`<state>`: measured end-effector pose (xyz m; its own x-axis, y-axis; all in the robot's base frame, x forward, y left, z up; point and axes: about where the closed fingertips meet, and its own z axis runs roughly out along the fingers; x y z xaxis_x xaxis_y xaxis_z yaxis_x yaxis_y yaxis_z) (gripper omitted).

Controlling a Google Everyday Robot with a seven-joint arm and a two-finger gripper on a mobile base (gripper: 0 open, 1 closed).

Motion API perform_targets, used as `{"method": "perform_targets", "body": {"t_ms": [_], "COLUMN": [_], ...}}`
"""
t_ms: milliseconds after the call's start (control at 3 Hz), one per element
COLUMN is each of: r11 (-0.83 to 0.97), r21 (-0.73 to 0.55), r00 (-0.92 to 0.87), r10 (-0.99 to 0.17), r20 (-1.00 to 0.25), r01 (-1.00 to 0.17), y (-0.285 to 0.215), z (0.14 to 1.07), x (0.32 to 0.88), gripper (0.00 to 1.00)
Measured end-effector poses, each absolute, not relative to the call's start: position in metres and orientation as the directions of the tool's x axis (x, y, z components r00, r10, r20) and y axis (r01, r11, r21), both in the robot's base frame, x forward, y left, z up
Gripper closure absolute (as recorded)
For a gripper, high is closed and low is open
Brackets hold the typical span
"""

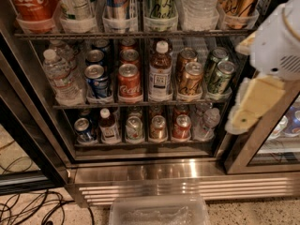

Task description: Pick redbull can from top shelf of fridge

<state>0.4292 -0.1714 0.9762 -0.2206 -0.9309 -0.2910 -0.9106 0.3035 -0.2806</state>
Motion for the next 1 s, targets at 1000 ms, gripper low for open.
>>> {"method": "perform_targets", "body": {"t_ms": [1000], "r11": [0.290], "r21": [-0.339], "r00": [-0.033], "r10": [-0.801], "r20": [-0.598], "r01": [-0.895], "y": [-0.027], "z": [1.018], "x": [0.438], "gripper": [0.00]}}
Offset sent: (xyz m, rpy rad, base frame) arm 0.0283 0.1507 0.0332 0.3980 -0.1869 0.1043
